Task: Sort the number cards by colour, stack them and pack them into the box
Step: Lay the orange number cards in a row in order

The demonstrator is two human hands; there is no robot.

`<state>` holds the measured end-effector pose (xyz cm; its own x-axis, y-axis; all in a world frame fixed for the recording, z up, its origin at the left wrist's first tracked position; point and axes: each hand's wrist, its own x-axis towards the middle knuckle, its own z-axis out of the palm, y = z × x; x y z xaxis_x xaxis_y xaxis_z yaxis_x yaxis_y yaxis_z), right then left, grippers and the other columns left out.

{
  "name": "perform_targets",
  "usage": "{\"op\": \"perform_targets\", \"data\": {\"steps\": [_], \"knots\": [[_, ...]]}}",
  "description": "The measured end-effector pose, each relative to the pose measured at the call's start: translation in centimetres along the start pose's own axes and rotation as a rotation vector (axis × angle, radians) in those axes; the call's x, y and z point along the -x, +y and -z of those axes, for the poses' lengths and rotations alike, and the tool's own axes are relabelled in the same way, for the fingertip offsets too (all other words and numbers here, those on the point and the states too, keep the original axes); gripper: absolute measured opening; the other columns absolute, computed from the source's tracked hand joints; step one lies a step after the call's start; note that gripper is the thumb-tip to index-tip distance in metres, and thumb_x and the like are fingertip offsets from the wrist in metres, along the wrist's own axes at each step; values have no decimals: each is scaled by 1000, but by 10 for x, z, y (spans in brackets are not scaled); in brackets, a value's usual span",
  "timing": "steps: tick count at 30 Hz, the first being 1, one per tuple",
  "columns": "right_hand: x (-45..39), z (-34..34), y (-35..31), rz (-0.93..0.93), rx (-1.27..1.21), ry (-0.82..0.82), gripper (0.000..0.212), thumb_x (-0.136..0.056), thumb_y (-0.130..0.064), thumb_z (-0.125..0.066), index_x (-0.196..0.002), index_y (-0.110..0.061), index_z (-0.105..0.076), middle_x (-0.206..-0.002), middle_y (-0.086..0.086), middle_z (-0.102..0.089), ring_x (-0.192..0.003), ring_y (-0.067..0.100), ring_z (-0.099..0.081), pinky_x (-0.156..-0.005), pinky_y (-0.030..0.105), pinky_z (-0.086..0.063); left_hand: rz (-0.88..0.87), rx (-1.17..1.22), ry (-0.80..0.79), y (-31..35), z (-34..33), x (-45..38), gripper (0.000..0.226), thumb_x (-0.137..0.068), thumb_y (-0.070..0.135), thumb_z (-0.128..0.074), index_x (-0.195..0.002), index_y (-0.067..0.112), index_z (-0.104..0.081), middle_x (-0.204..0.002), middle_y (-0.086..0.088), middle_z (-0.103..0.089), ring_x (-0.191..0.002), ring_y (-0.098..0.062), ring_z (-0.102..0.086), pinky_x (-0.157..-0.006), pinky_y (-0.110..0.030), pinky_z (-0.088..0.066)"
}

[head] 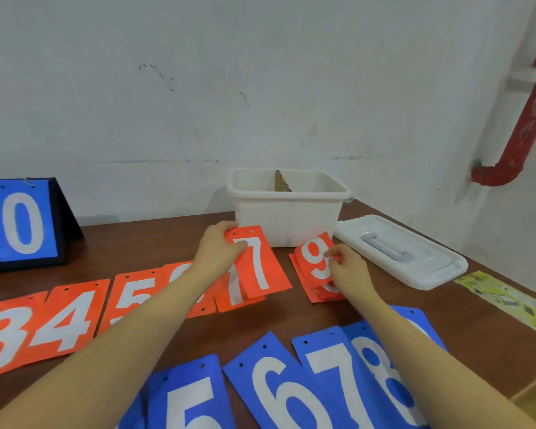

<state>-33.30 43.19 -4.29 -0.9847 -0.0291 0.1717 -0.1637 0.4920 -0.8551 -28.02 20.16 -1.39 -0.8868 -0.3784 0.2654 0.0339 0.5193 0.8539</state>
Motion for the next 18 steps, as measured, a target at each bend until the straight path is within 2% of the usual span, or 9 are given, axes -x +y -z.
{"op": "perform_targets", "data": {"steps": [2,5,8,10,12,14,16,18], "knots": [[3,-6,-5,13,-51,18,25,-90,-6,-39,-96,-17,-61,-86,-6,-55,-86,20,-60,-70,46,-57,9,-39,12,-5,12,-5,52,-78,8,-66,-128,9,-53,-128,-16,-53,-111,-29,-57,-101,-40,-45],[7,-11,-13,82,-126,77,26,-88,-1,-40,-92,-15,-62,-79,-2,-57,-72,14,-53,-59,24,-43,-4,-264,-54,-21,18,-5,57,-82,13,-65,-135,8,-46,-135,-15,-44,-123,-29,-47,-104,-33,-35],[9,-12,-19,135,-196,83,26,-86,0,-42,-91,-14,-63,-84,1,-60,-74,17,-54,-63,27,-45,37,-612,-164,-40,10,0,62,-83,32,-63,-139,17,-39,-148,-12,-26,-135,-31,-29,-110,-42,-23],[10,-8,-20,150,-213,85,27,-87,0,-41,-94,-14,-63,-92,5,-63,-75,19,-58,-63,30,-48,31,-716,-155,-45,5,3,61,-86,38,-58,-140,22,-35,-155,-10,-15,-140,-32,-15,-113,-46,-15],[12,-2,-21,150,-253,89,30,-89,-1,-41,-103,-16,-62,-101,5,-64,-82,17,-63,-59,25,-51,-77,-714,-52,-37,-2,5,55,-90,36,-51,-141,22,-34,-155,-9,-16,-141,-30,-12,-113,-46,-12],[12,6,-20,140,-292,97,31,-91,-3,-42,-111,-20,-59,-106,3,-64,-90,17,-65,-58,22,-51,-220,-600,35,-18,-14,11,48,-93,32,-45,-139,23,-35,-150,-6,-28,-138,-27,-21,-110,-42,-16],[11,12,-17,133,-286,144,31,-91,-4,-41,-110,-21,-58,-104,3,-65,-92,19,-65,-62,28,-54,-387,-525,-93,2,-33,21,43,-95,34,-41,-137,25,-38,-144,-2,-36,-134,-24,-29,-107,-38,-20],[10,21,-11,123,-284,223,28,-88,-4,-40,-102,-18,-61,-94,7,-67,-87,22,-64,-71,38,-55,-566,-622,-334,15,-65,32,43,-95,40,-36,-136,27,-40,-149,0,-32,-139,-22,-24,-109,-39,-17]]}}
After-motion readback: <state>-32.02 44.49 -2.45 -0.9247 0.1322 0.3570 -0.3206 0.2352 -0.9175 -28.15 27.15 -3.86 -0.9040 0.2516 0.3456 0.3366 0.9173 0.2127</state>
